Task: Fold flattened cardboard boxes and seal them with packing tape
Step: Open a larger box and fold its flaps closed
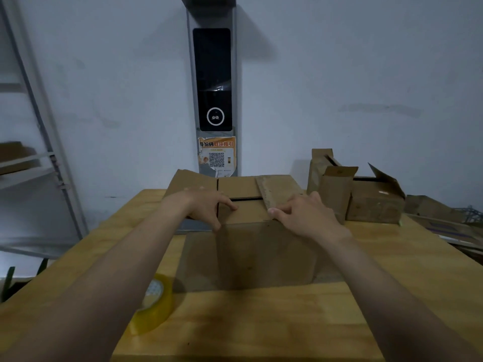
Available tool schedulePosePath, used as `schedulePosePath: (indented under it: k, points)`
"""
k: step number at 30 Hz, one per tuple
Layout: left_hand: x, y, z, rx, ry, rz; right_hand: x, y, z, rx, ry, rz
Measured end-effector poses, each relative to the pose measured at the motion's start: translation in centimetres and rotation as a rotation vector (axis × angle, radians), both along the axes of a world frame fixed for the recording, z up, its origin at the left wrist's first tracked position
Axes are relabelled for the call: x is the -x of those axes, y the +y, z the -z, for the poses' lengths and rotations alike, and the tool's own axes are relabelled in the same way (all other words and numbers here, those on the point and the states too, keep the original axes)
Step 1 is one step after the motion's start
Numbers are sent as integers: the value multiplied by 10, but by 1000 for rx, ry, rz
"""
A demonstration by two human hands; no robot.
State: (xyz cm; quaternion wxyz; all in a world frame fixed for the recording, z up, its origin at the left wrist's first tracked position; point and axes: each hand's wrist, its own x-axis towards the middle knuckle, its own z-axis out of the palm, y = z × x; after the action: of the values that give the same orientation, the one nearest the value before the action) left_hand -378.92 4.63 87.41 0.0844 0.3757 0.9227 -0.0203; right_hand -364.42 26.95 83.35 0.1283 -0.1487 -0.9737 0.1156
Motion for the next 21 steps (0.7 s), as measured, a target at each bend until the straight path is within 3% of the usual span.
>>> schedulePosePath:
  k: [3,6,10,14,17,21]
  points:
    - [-14,-15,-7,-88,17,-22,-4,0,3,26,-33,2]
    - [-24,-39,-11,-420,2,-115,-10,-3,8,62,5,5]
    - [-24,-73,5,-617,233,-291,-16,-8,15,64,1,-15]
    - [-38,-79,36,-984,263,-451,-20,-8,23,83,-1,-35]
    - [-48,-70,47,-1316,121,-589,-27,-10,21,132,10,-43]
    - [-59,-51,49,-1624,-198,-613,-35,-5,20,171,125,-8]
